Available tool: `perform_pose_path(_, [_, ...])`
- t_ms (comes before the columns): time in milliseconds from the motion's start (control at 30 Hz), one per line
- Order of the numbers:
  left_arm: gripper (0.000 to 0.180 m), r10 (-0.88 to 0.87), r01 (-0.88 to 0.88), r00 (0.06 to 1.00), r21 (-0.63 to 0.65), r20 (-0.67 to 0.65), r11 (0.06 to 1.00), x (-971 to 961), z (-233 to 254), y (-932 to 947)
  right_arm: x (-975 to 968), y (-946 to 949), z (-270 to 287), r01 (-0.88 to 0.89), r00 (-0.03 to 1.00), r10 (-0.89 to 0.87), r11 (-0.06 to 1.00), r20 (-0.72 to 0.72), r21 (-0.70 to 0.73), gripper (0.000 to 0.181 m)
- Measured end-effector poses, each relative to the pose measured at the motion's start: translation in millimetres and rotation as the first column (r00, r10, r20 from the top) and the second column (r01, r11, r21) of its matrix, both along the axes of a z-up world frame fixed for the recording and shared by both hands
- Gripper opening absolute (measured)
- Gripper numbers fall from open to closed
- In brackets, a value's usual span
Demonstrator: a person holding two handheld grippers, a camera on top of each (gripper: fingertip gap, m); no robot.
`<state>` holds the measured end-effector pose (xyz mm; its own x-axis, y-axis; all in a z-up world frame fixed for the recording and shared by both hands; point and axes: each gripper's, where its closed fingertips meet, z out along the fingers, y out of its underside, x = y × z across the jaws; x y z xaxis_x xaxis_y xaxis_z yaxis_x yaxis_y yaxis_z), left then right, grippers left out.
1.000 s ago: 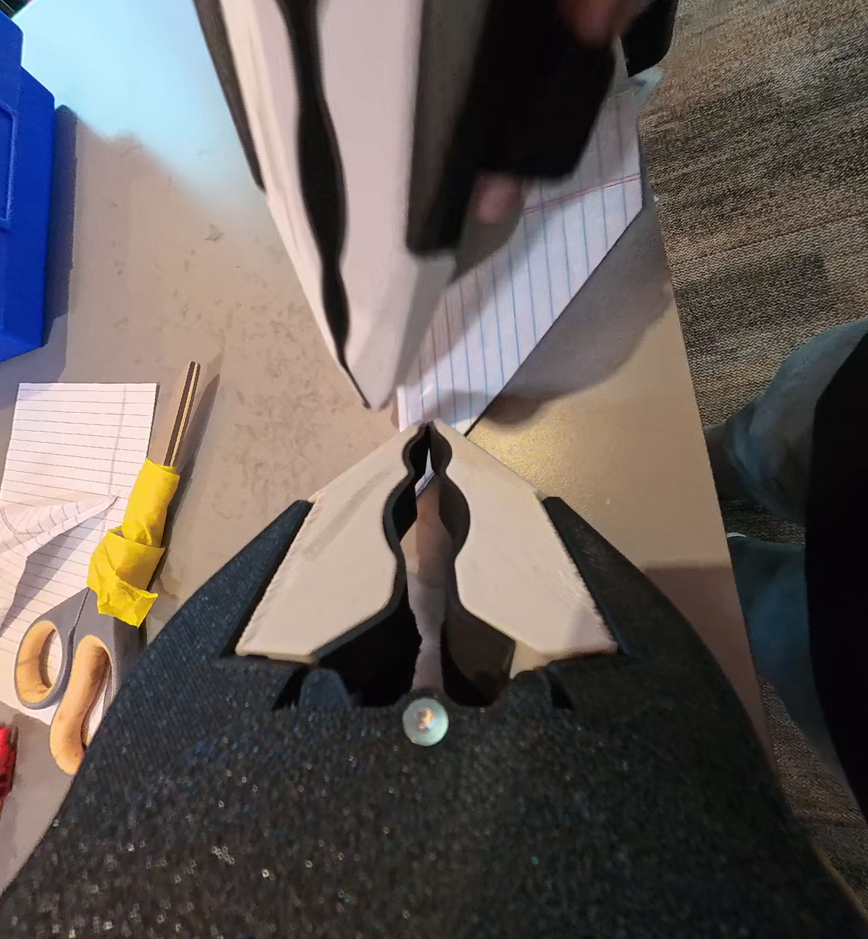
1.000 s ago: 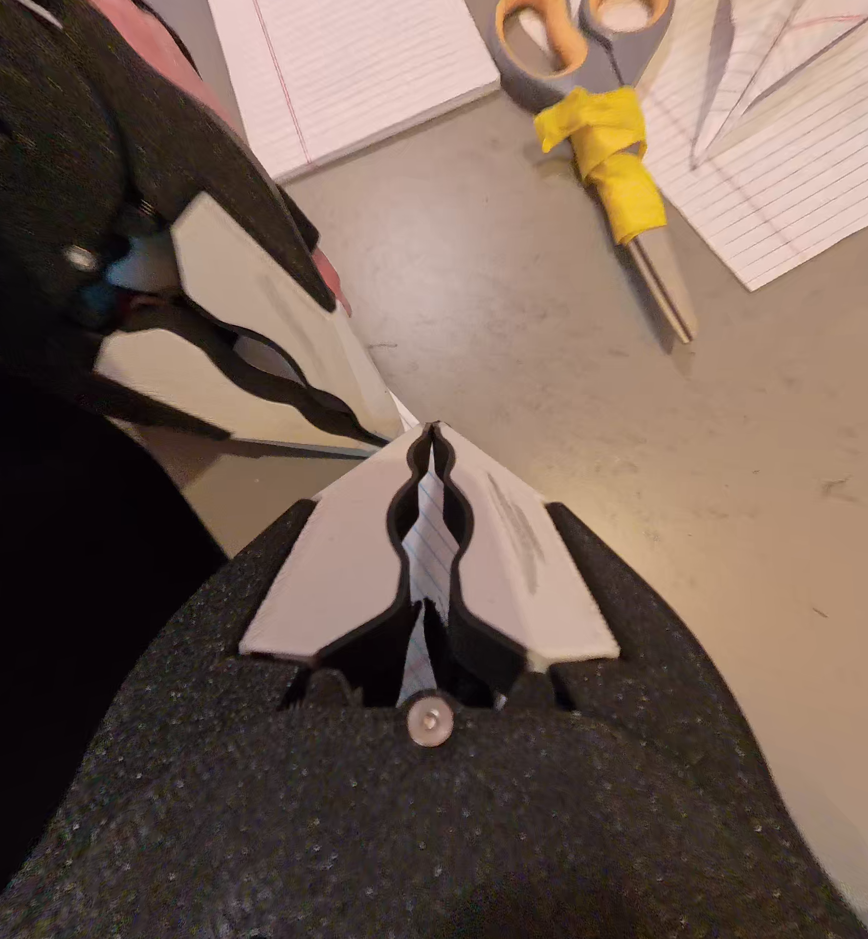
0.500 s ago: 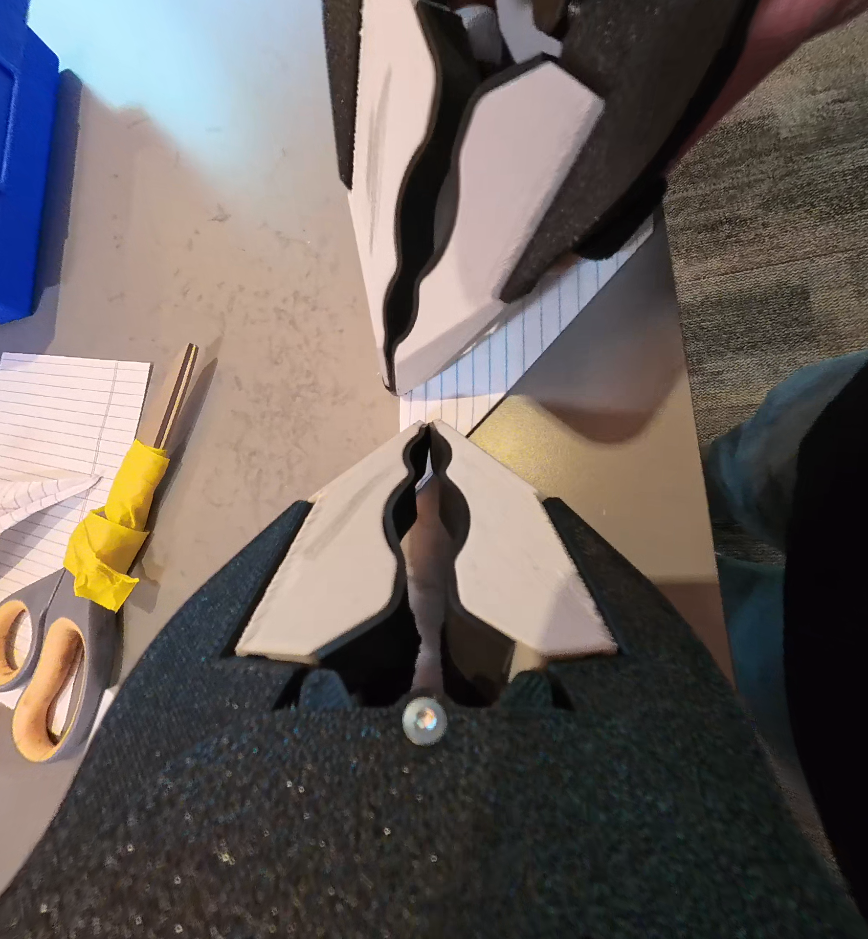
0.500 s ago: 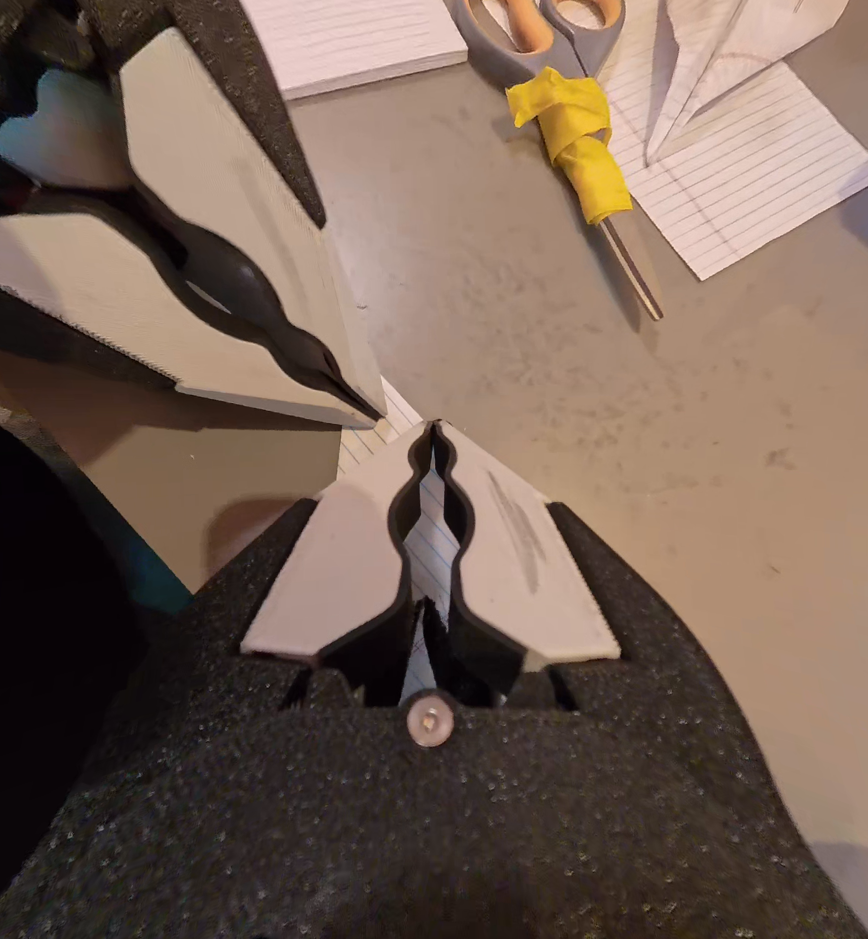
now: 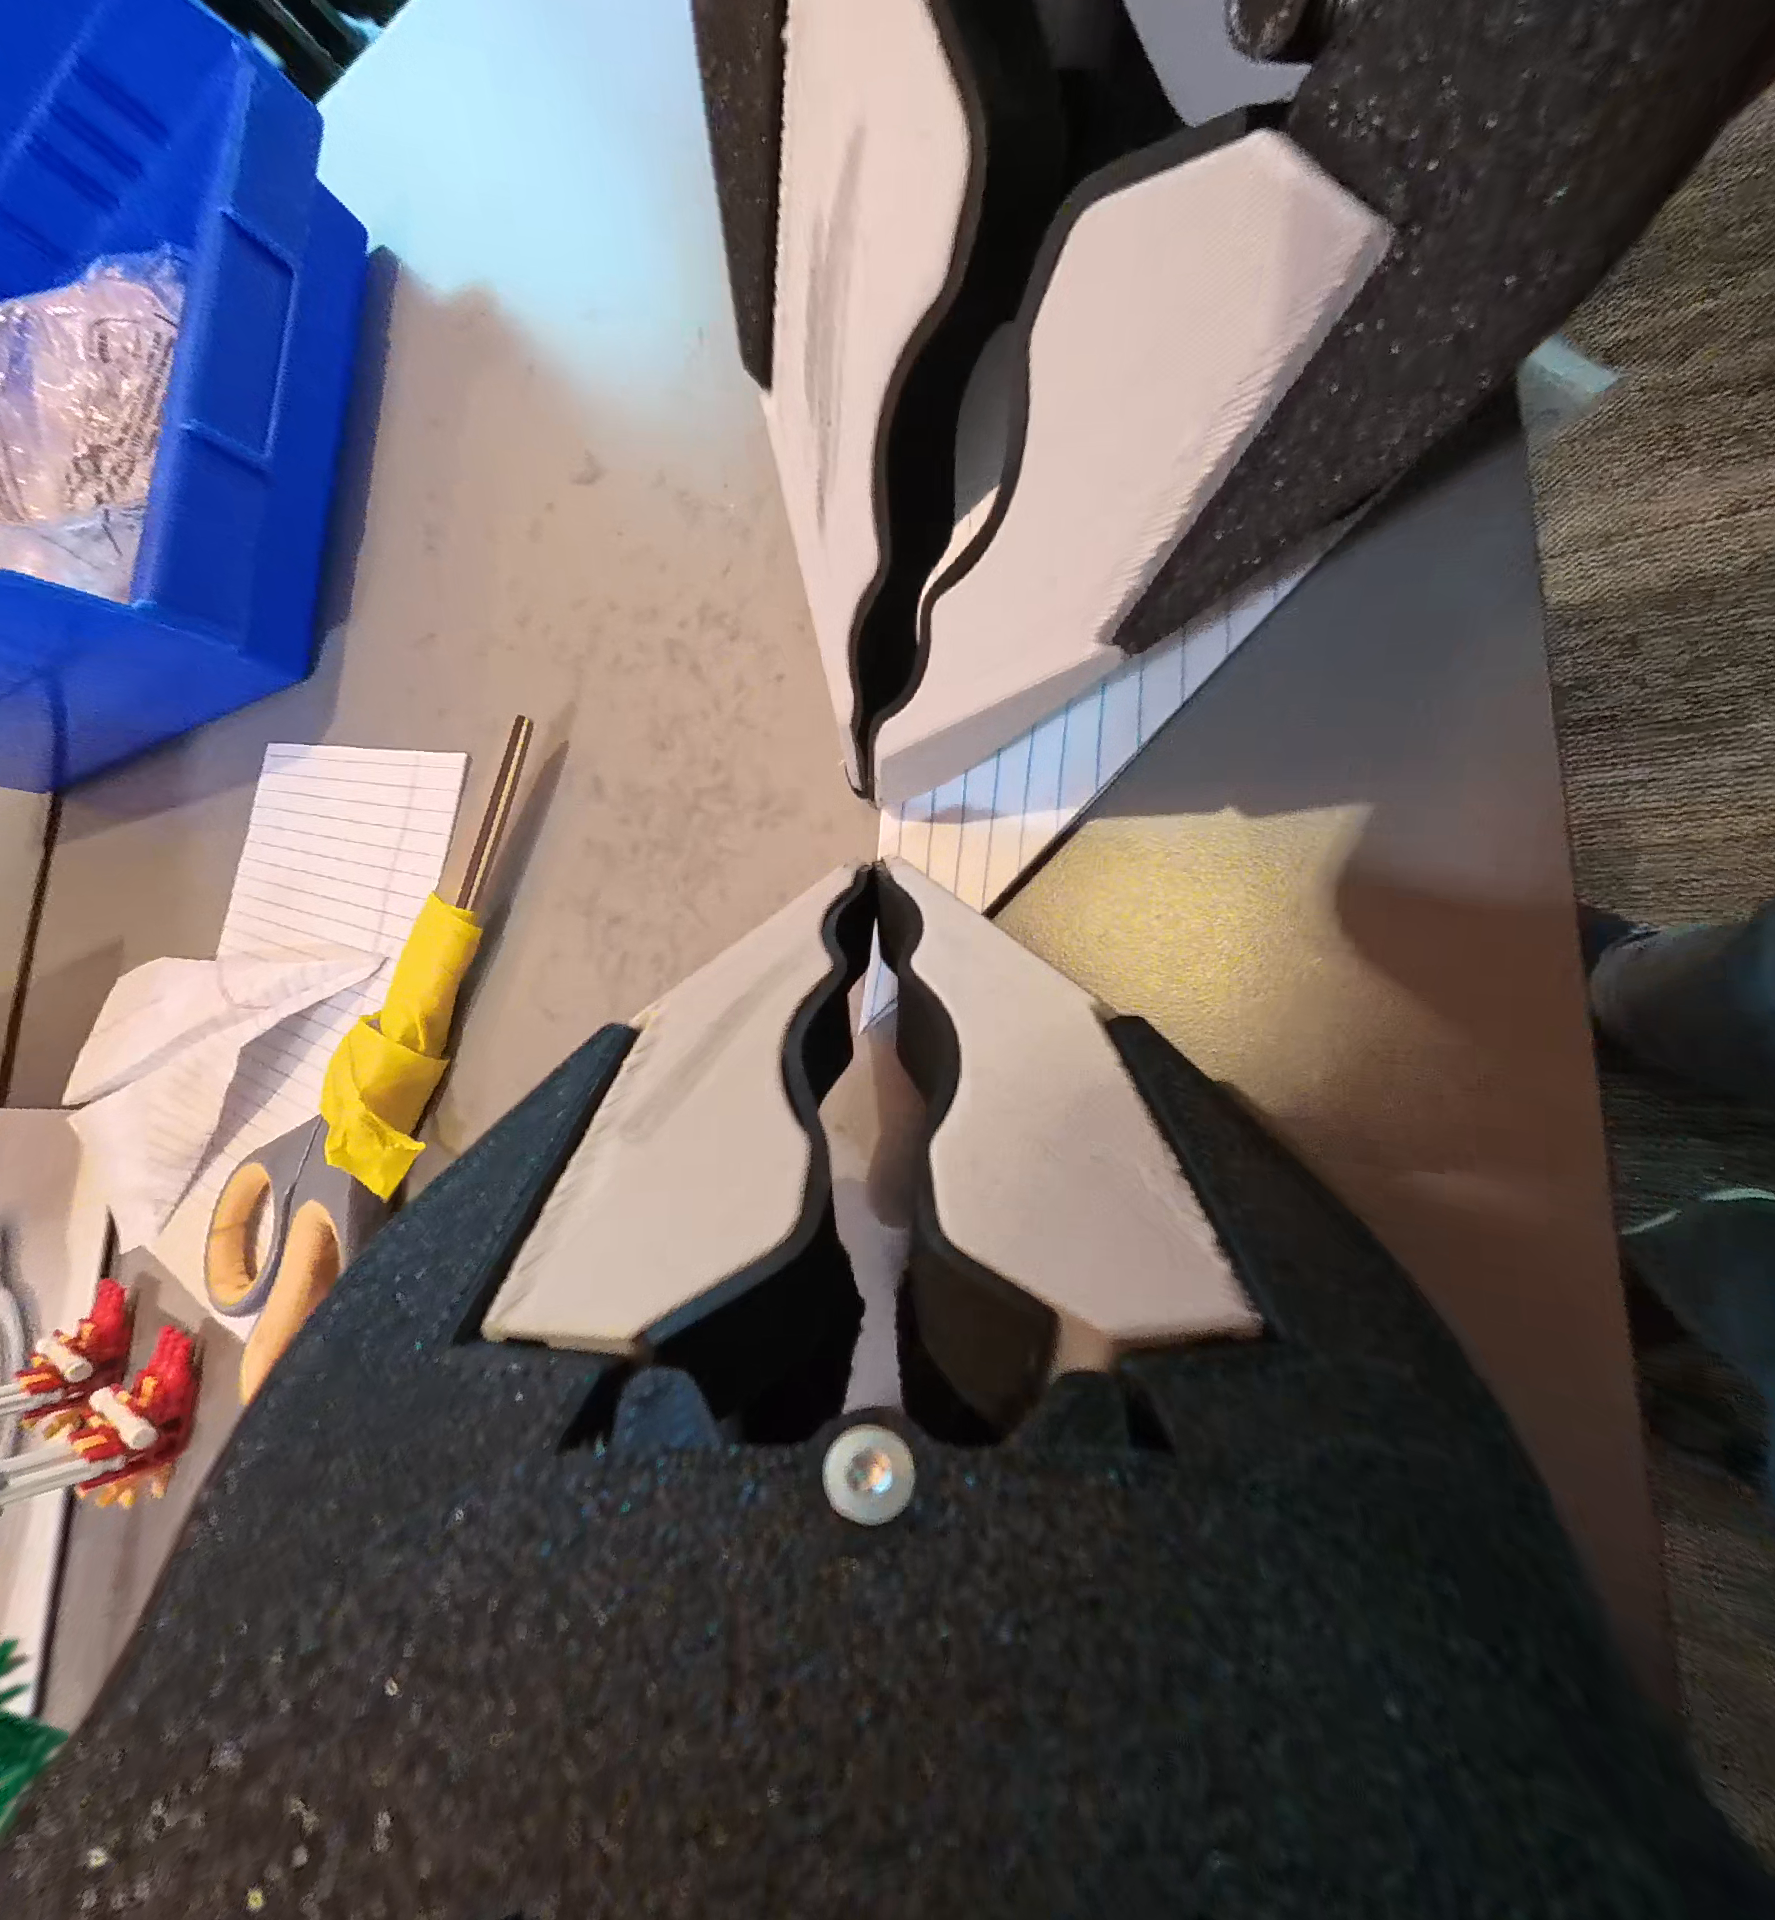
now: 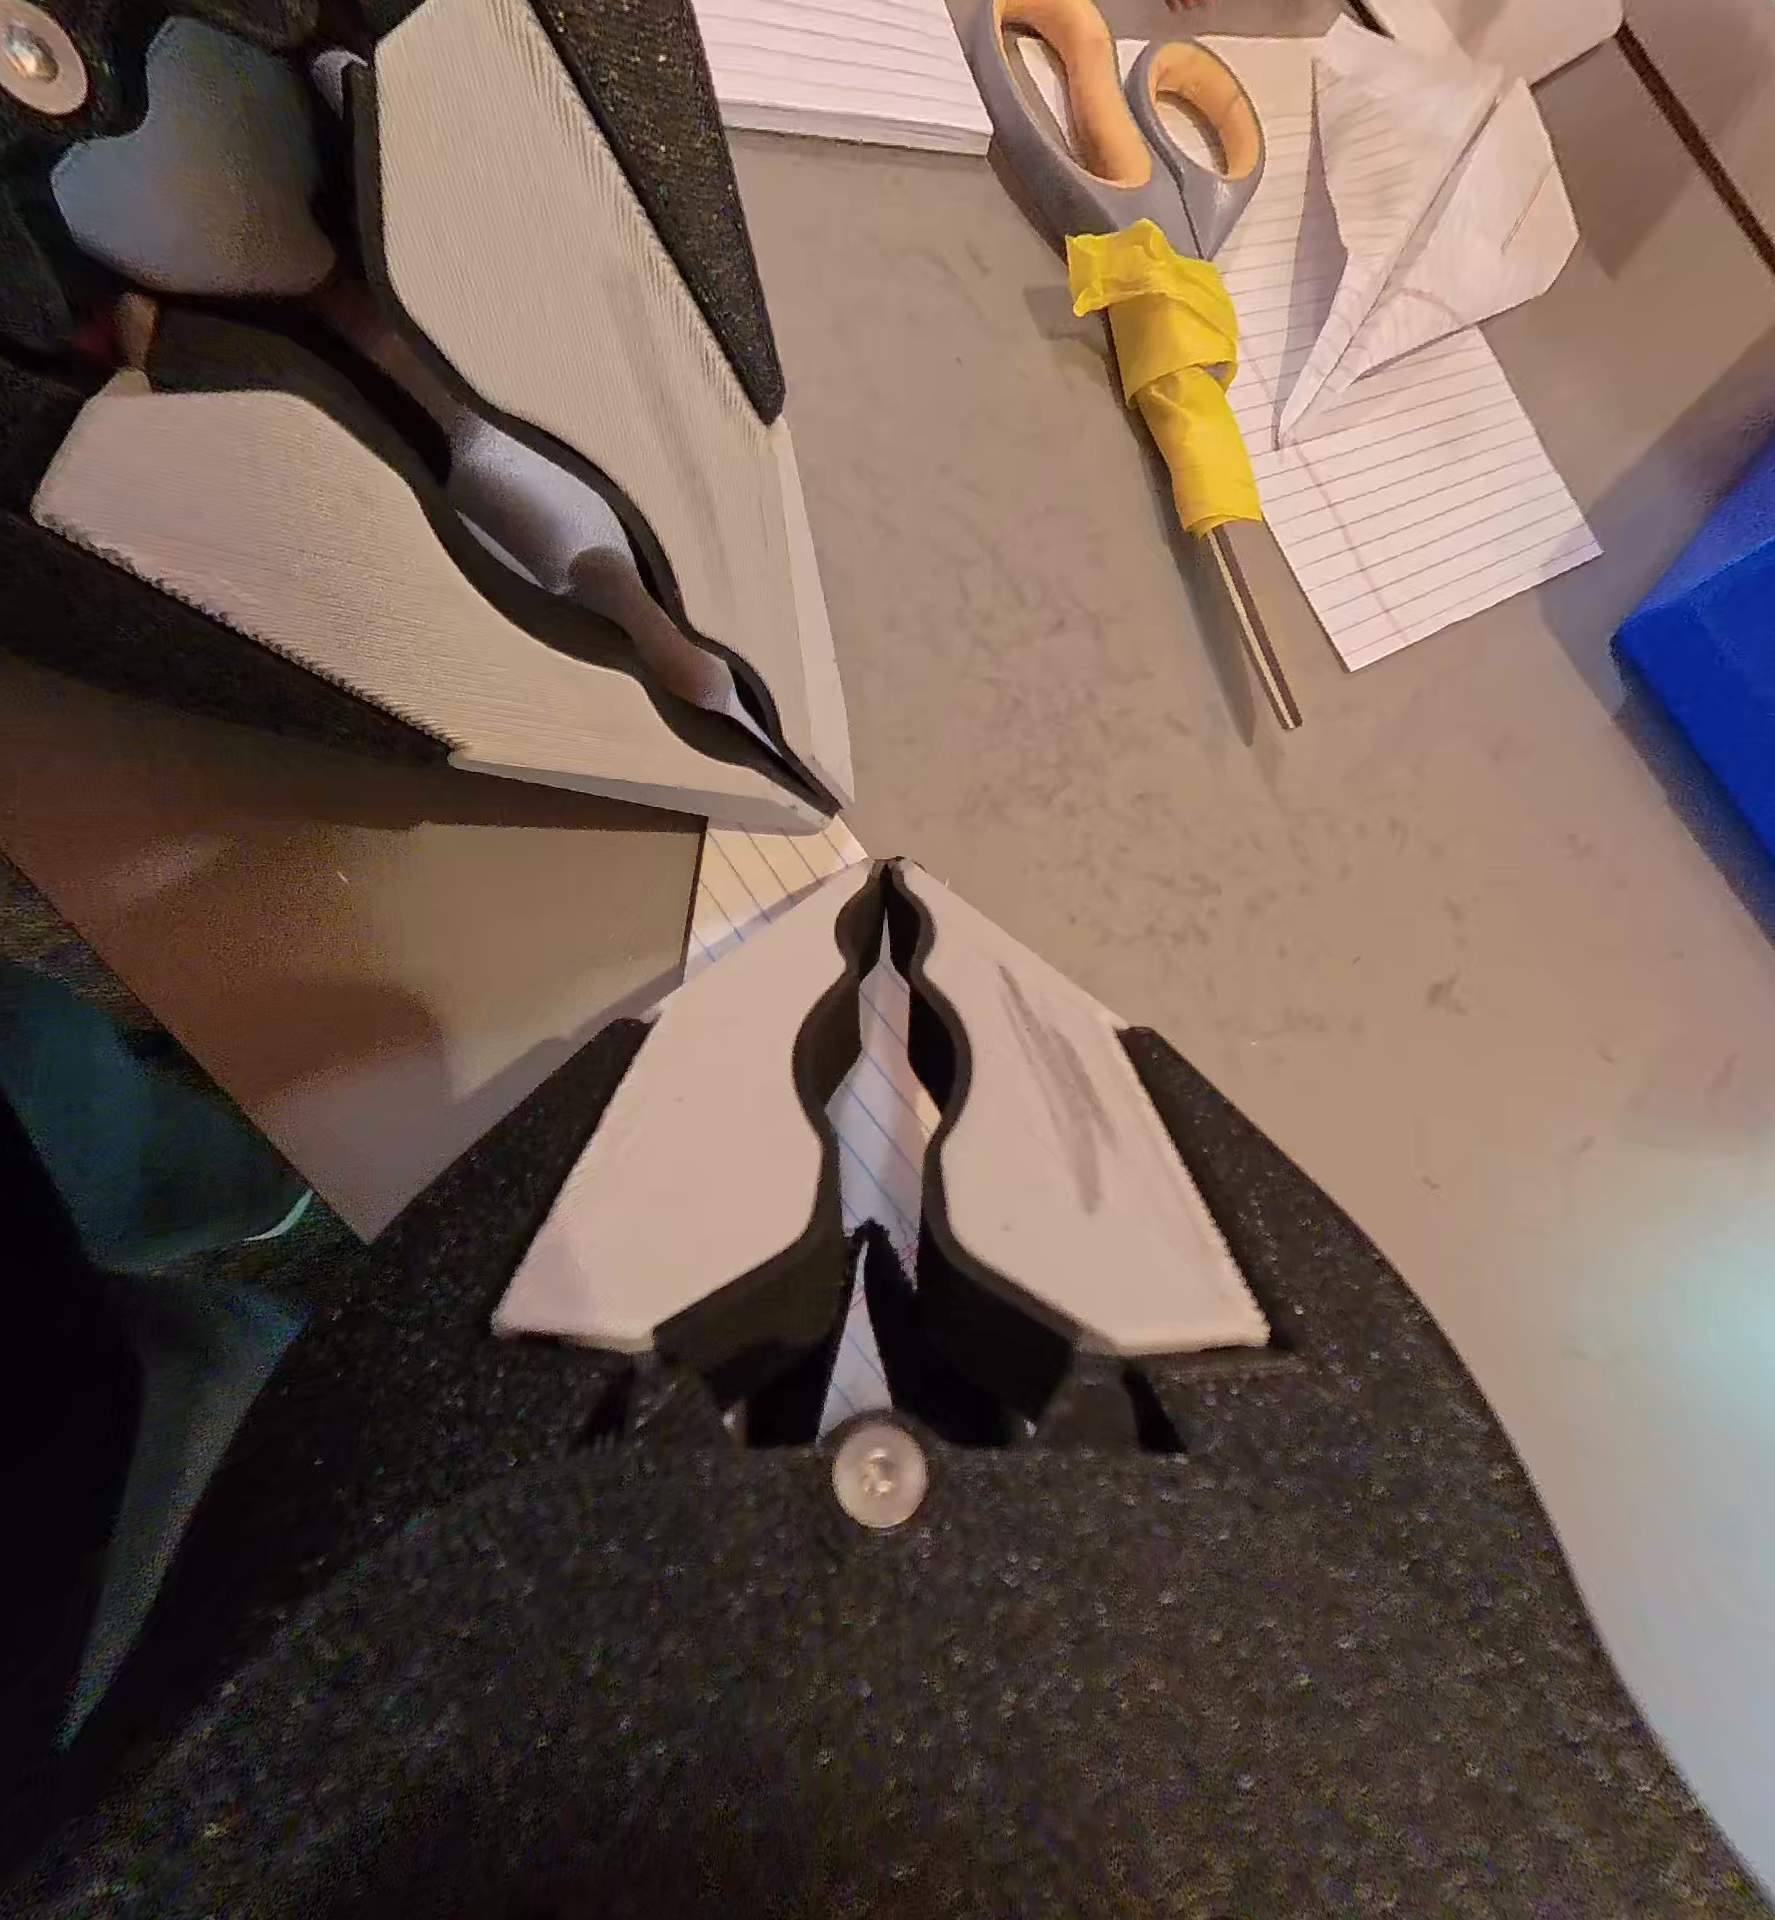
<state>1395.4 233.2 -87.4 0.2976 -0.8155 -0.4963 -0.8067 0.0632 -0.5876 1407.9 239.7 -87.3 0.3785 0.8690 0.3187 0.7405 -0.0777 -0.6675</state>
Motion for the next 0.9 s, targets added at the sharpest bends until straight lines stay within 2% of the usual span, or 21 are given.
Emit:
perform_pose_path(267, [0.000,-0.003,0.004,1.000,0.041,-0.020,0.999,0,1,0,28,12,0,0.048,0.998,-0.050,0.997,0.032,0.058,0.000])
perform_pose_path(500, [0.000,-0.010,0.012,1.000,0.058,-0.028,0.998,0,1,0,54,14,1,0.057,0.993,-0.073,0.983,0.089,0.173,0.000])
perform_pose_path(767, [0.000,-0.014,0.016,0.999,0.058,-0.032,0.998,1,1,0,74,20,1,0.120,0.985,-0.138,0.980,0.108,0.158,0.000])
perform_pose_path(900, [0.000,-0.018,0.020,0.999,0.053,-0.032,0.998,1,1,0,96,29,3,0.227,0.962,-0.243,0.965,0.127,0.128,0.000])
